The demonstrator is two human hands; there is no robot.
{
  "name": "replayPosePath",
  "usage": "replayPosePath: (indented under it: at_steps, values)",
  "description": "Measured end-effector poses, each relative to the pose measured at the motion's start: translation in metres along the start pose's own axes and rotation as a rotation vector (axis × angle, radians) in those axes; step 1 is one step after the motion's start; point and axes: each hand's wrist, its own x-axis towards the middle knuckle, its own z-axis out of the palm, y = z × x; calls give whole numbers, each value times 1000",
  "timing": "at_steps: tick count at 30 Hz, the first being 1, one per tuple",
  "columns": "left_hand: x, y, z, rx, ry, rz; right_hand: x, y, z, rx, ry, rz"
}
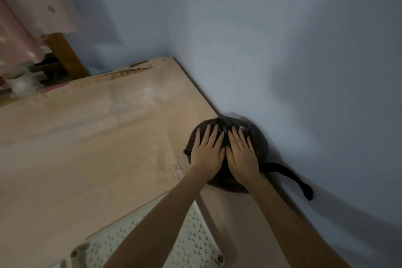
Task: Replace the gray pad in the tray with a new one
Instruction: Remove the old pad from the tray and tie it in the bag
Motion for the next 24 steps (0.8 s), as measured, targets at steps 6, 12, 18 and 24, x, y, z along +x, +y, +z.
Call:
replayPosePath:
  at_steps: [6, 12, 18, 24]
  values:
    - [13, -36, 35, 111, -66, -33, 14, 3, 28, 54, -130, -213]
    - [25, -61, 53, 100, -140, -115, 48, -6, 44, -3, -196, -366]
    - [26, -90, 47, 58, -178, -184, 51, -30, 18, 76, 42, -715]
    - [16, -65, 8, -335, 460, -471, 32, -14, 3, 57, 429, -164]
